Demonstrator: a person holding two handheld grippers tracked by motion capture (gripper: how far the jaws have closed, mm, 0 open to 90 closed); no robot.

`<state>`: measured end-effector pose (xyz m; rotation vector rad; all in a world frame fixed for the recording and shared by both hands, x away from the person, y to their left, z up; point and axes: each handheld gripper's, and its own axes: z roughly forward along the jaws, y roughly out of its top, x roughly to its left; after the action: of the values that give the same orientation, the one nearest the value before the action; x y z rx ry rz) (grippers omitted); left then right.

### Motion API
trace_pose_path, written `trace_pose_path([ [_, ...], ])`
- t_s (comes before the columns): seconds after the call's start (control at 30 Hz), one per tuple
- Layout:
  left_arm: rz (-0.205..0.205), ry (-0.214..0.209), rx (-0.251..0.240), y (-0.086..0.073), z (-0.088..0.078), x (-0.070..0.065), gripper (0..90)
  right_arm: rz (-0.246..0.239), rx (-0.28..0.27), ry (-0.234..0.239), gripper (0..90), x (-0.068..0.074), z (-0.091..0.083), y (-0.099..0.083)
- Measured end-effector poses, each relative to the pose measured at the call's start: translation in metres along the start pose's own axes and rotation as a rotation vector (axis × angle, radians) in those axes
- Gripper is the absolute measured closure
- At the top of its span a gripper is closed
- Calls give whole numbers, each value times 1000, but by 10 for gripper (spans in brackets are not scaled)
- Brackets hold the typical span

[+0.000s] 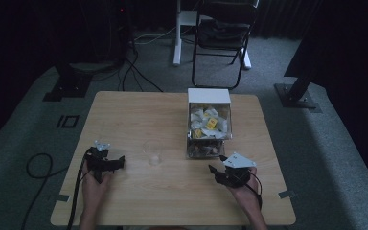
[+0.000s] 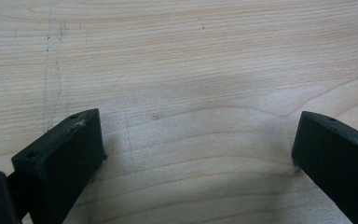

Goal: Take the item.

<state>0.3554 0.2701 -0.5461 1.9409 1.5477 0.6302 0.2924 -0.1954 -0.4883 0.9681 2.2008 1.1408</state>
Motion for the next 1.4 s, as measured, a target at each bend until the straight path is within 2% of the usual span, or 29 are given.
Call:
trace_pose_path([
  [0.27, 0, 0, 0, 0, 0, 0, 28, -26, -2, 18, 396, 3, 14, 12],
  [0.57, 0, 0, 0, 0, 0, 0, 28, -24, 6, 30, 387, 4, 28, 18],
  [0.7, 0, 0, 0, 0, 0, 0, 28, -28, 28, 50, 385, 5, 35, 19],
  [0.93, 0, 0, 0, 0, 0, 0, 28, -17, 40, 55, 403, 4, 34, 19],
  [1.4, 0, 0, 0, 0, 0, 0, 28, -32, 41, 91, 470, 9, 21, 17],
])
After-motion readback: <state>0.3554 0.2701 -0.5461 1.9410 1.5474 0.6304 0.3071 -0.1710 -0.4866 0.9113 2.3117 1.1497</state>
